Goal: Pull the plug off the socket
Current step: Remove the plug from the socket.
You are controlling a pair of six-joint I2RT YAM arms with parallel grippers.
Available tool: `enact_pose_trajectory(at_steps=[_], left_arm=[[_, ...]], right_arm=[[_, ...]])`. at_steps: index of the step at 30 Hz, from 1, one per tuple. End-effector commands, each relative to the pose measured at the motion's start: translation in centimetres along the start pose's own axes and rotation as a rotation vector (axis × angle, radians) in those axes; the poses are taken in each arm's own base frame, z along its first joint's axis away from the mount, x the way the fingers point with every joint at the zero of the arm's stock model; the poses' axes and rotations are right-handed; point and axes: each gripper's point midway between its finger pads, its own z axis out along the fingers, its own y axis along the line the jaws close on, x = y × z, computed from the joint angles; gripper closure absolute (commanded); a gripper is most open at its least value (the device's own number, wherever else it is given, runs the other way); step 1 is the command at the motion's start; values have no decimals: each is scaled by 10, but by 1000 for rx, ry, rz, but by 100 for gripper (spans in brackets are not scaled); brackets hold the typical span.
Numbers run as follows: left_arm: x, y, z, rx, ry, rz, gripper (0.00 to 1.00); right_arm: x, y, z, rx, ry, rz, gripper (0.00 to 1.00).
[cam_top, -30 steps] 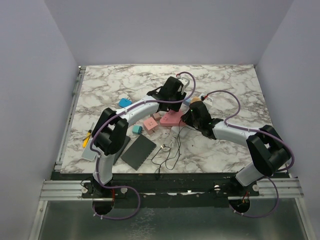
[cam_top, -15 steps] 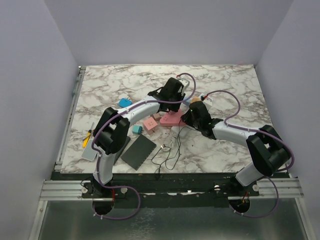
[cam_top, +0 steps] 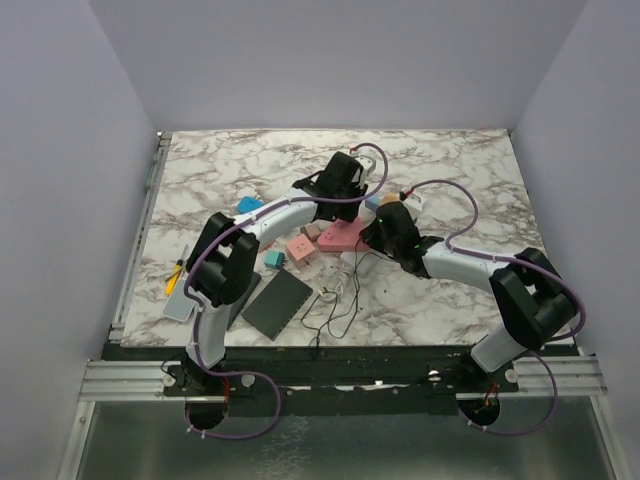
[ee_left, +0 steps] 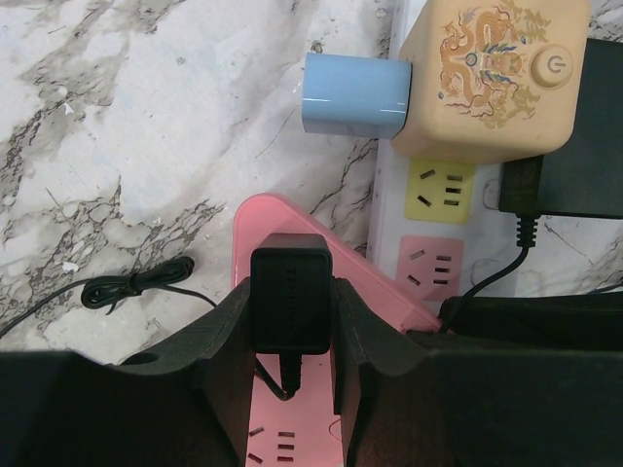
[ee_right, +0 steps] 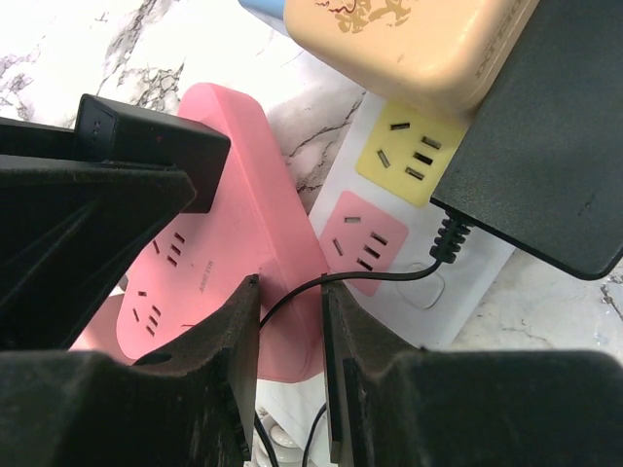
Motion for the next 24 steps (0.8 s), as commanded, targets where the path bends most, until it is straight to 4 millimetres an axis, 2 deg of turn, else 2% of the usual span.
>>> enact_pose_trajectory(at_steps=[1, 12, 18, 24], left_arm=[[11, -1, 8, 54, 62, -58, 100], [14, 6, 13, 84, 86, -113, 100], [11, 8, 7, 38, 69, -103, 100], [9, -5, 2, 20, 54, -79, 100]], right_arm=[[132, -144, -43, 429, 497, -252, 71], [136, -146, -42, 436, 513, -254, 71], [132, -133, -45, 367, 498, -259, 71], [129, -118, -49, 293, 488, -255, 65]])
